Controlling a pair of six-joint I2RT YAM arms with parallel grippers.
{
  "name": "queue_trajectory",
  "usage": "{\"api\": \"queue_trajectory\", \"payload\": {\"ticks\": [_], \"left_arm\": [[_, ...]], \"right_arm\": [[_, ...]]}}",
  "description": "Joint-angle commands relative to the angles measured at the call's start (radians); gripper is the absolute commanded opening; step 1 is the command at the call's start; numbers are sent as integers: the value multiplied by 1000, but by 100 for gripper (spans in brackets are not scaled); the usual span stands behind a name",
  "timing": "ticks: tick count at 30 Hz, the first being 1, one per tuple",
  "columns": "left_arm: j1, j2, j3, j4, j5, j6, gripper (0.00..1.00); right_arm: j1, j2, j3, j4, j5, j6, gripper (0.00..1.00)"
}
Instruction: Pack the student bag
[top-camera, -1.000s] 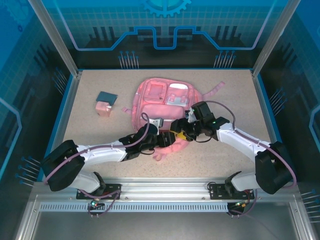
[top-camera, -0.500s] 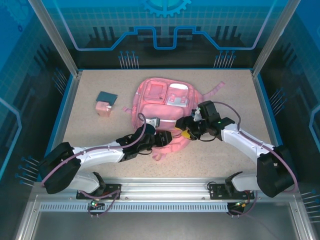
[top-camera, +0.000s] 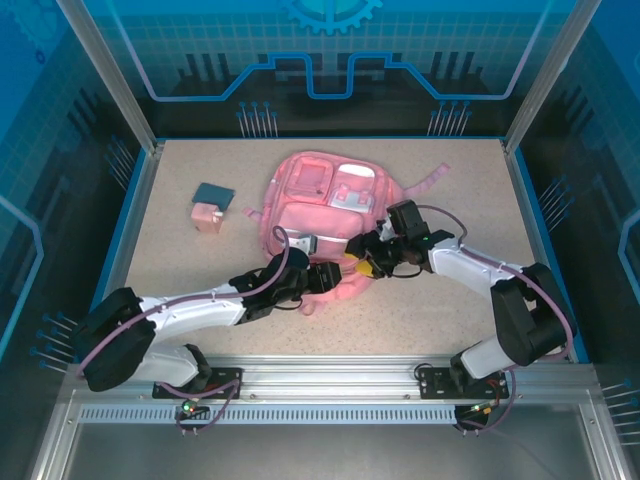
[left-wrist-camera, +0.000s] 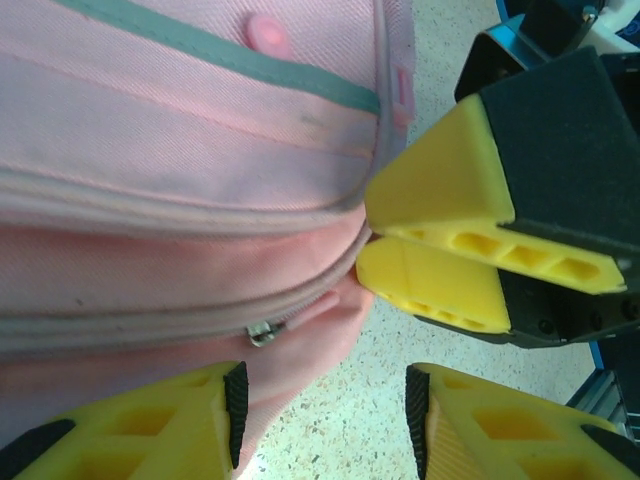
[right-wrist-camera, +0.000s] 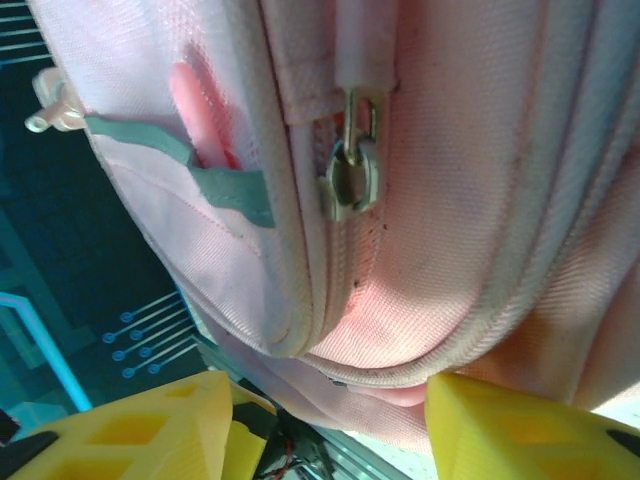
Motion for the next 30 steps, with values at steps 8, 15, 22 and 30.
{"api": "queue_trajectory", "payload": {"ticks": [8,15,22,30], "left_arm": [[8,-48,-12,-72,-80,-27,48],[9,-38,-3,-105,-102,-24,48],[9,-38,4,-108,-102,-20,48],[9,-39,2,-108,-97,-22,48]], "right_arm": [[2,-39,64,20,78,-11,53],[19,-36,92,-89,182,-54,57],[23,-11,86,-106,232,-28,55],[18,1,47,-89,262,25,33]]}}
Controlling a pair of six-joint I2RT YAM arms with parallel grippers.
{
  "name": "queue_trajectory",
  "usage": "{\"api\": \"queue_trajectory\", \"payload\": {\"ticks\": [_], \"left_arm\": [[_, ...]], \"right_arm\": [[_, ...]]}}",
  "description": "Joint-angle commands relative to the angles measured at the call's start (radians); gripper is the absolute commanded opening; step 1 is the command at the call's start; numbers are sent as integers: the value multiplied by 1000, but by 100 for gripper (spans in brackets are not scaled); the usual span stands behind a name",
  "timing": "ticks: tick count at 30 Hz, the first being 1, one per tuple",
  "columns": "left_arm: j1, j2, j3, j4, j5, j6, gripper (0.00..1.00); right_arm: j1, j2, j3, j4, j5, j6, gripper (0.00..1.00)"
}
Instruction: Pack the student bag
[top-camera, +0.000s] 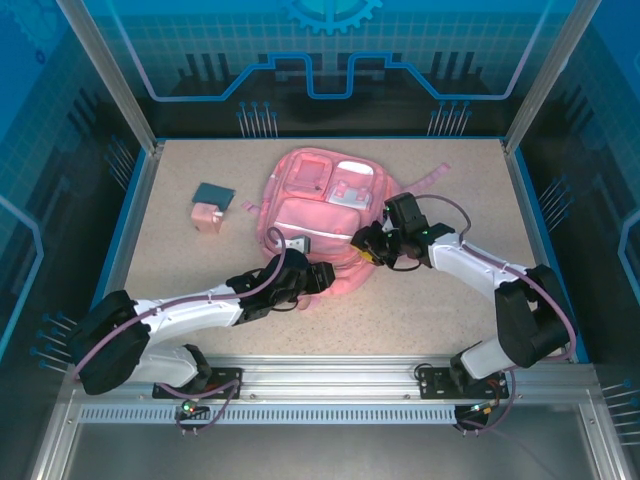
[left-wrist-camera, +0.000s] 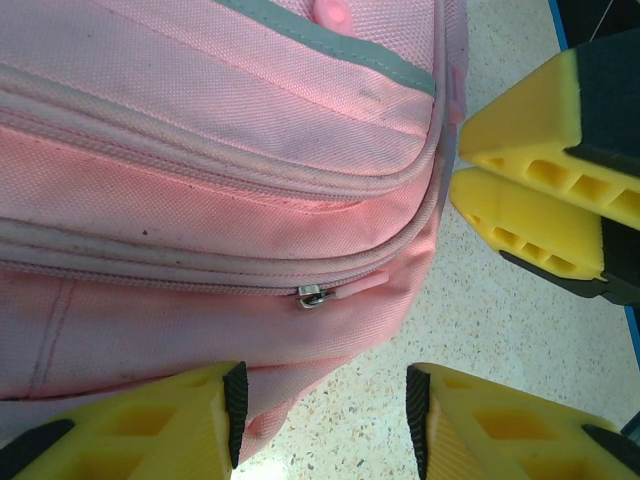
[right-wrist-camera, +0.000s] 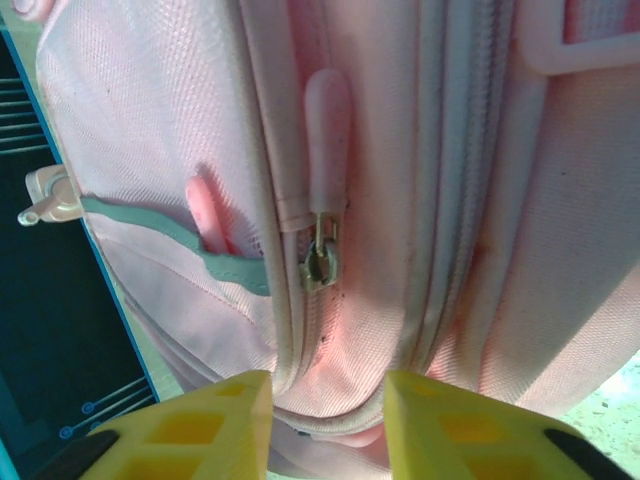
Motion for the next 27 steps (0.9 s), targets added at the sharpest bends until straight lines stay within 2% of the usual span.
{"api": "queue_trajectory", "payload": {"ticks": [1,8,11,22,27], "left_arm": [[7,-17,2,-20,-19,-4,48],[8,-24,2,-20,-20,-1,48],[9,-26,-2,-18,-19,-2,48],[8,-35,10,-24,-13,0,48],[8,-42,19,-34,-15,3,48]], "right_arm": [[3,12,-19,-9,31,26,33],[1,-5,-62,-9,58,60,32],[-6,12,-57,-2,30,62,28],[-8,53,-40,97,-22,61,28],[-11,47,-61,179,-49,70,20]]}}
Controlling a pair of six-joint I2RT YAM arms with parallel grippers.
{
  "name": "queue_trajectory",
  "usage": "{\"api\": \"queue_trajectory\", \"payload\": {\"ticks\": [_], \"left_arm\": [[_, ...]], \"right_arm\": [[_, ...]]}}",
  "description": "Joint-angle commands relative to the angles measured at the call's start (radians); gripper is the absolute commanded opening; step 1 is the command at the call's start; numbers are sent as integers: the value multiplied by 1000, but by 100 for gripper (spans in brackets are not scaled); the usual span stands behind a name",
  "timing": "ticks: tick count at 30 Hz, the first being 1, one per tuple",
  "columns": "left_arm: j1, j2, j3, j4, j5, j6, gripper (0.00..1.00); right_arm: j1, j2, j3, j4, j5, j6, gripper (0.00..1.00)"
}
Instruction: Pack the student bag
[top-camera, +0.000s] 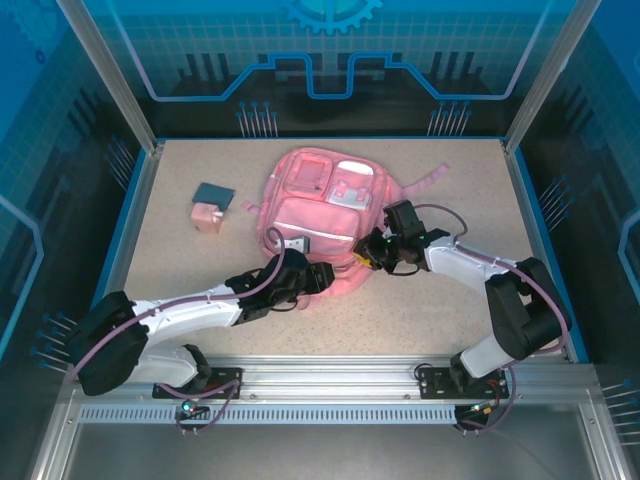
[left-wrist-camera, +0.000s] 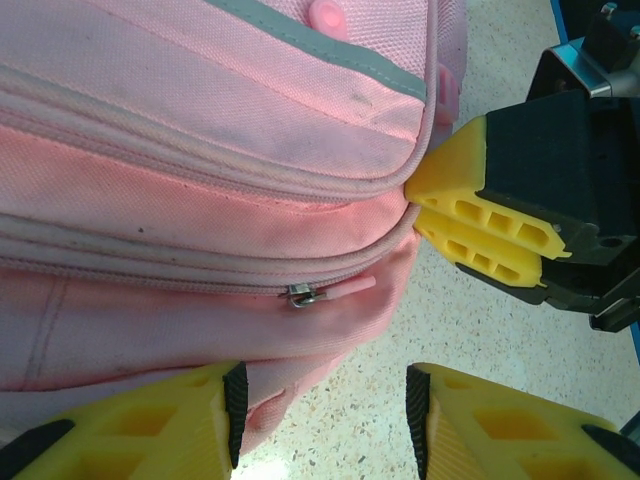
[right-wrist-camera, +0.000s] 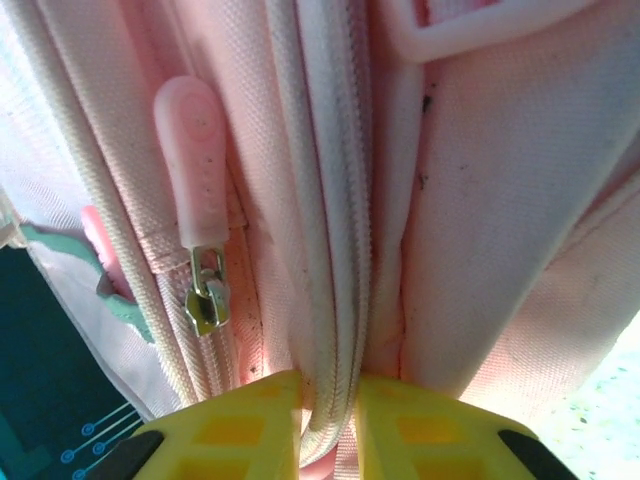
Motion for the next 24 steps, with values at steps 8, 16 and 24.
{"api": "queue_trajectory", "payload": {"ticks": [8,16,24], "left_arm": [[7,-26,24,-21,-18,3,48],[9,-29,46,-46,-14,-4,48],[8,-49,118,-172,-60,-25,50]], "right_arm": [[-11,22,-9,79,-26,18,24],[-14,9,15,98,-43,-7,6],[-13,-103,-4,199,-102,-13,0]]}}
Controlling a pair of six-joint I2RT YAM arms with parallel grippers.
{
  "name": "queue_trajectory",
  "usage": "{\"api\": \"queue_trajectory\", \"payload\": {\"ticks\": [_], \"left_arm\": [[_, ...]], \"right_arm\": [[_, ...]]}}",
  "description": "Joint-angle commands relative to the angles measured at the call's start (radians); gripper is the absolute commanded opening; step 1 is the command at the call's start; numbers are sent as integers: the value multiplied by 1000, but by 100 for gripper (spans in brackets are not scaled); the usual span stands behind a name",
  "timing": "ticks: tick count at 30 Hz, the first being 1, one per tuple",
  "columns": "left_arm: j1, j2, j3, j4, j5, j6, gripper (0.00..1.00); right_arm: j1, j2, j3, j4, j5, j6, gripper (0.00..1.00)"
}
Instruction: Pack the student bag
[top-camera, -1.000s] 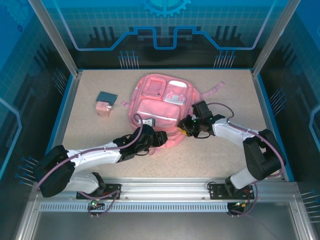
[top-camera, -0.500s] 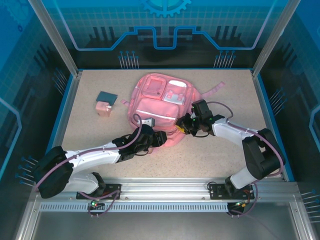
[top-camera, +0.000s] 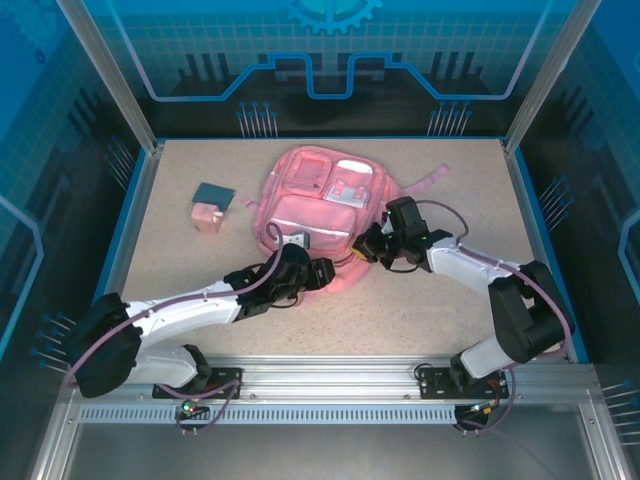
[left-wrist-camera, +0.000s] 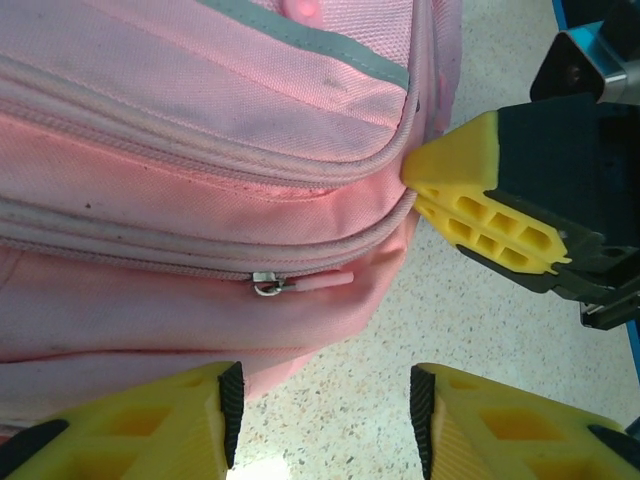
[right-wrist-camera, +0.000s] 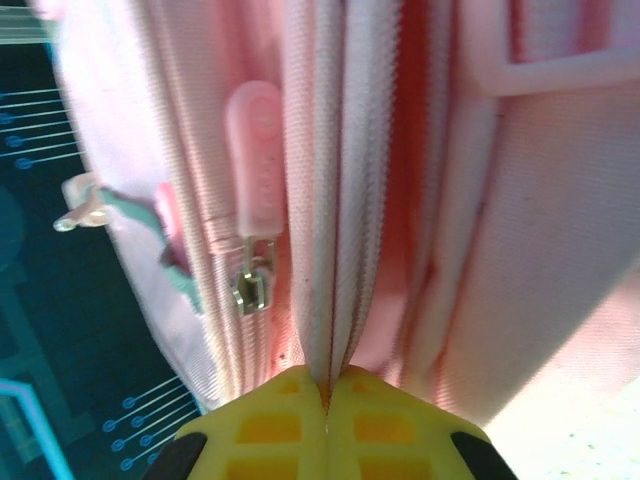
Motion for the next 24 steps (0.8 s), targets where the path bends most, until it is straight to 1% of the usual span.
{"api": "queue_trajectory", "payload": {"ticks": [1,5,9,12,16,18,21,24], "left_arm": [[8,-32,51,-78,-49,-19,50],[10,-14,80,-110,-80,-25,51],[11,22,106,-121,-89,-49,51],[16,47,131,-132,-110,-83,54],[16,99,205,-237,-163,-143,55],[16,123,226,-263,-161,-163,54],[16,145,229,-244,-139,-171,52],[16,162,236,-229,-121,-169,55]], "right_arm": [[-7,-75,2,123,-60,-14,1],[-6,-93,1,163,-92,0,0],[-6,-95,-4,204,-115,19,0],[-2,-100,-4,225,-124,19,0],[1,-112,-2,221,-119,12,0],[0,-113,-3,218,-116,11,0],[1,-113,-6,217,-116,10,0],[2,-111,-10,222,-119,13,0]]}}
